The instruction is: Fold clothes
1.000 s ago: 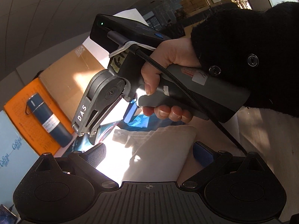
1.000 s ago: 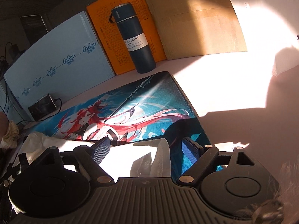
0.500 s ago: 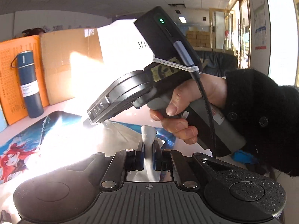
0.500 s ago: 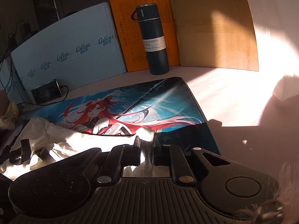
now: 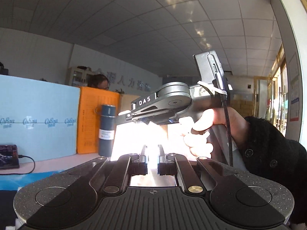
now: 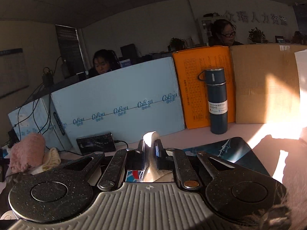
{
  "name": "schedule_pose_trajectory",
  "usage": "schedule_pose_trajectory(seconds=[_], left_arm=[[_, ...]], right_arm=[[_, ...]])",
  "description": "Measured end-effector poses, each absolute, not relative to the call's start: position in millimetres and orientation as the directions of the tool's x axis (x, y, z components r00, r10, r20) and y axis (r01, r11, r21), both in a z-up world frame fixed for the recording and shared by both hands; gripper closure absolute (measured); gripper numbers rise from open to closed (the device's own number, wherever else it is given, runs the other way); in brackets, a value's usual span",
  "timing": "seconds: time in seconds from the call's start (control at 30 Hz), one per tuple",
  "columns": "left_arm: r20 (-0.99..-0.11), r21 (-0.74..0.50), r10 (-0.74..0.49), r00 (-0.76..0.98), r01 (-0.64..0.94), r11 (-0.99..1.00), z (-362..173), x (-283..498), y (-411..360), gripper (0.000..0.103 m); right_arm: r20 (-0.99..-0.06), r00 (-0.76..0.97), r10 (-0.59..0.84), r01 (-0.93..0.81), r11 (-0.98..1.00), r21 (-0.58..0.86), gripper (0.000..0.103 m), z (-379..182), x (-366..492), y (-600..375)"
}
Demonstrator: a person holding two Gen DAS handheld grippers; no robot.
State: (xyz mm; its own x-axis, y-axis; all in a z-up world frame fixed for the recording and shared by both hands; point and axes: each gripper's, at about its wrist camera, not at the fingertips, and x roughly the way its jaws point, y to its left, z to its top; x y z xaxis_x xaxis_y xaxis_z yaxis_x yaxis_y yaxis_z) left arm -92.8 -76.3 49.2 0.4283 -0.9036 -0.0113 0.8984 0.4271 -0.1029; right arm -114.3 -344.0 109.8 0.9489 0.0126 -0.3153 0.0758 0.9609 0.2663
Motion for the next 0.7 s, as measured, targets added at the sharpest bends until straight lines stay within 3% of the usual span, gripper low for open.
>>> schedule_pose_trajectory(seconds=[0.17,0.37,0.53,0.7], left_arm=[[0.053,-0.141,-0.812,0.582,0.809,0.571,51,-86,-24,0.096],[-0.033,-0.264,-0.735,0.677,0.704,0.66,24,-64,16,0.096],[-0.143,-0.453,-0.713,0.686,0.595,0.664,-8,-50,58,0.096],[-0.243,-0.519,-0.693,0.679,0.512,0.684,-34,-54,80,0.096]], right_arm=[[-0.32,0.941,0.111,-0.017,0.959,0.283,0.094,112,-67,-288],[-0.449,0.881,0.149,-0.056,0.975,0.215,0.094,84,-3,-210],[-0.586,0.805,0.096,-0.04,0.993,0.108,0.094,37,36,-159],[-0.659,0.747,0.085,-0.02,0.994,0.105,0.092,3,60,-142]])
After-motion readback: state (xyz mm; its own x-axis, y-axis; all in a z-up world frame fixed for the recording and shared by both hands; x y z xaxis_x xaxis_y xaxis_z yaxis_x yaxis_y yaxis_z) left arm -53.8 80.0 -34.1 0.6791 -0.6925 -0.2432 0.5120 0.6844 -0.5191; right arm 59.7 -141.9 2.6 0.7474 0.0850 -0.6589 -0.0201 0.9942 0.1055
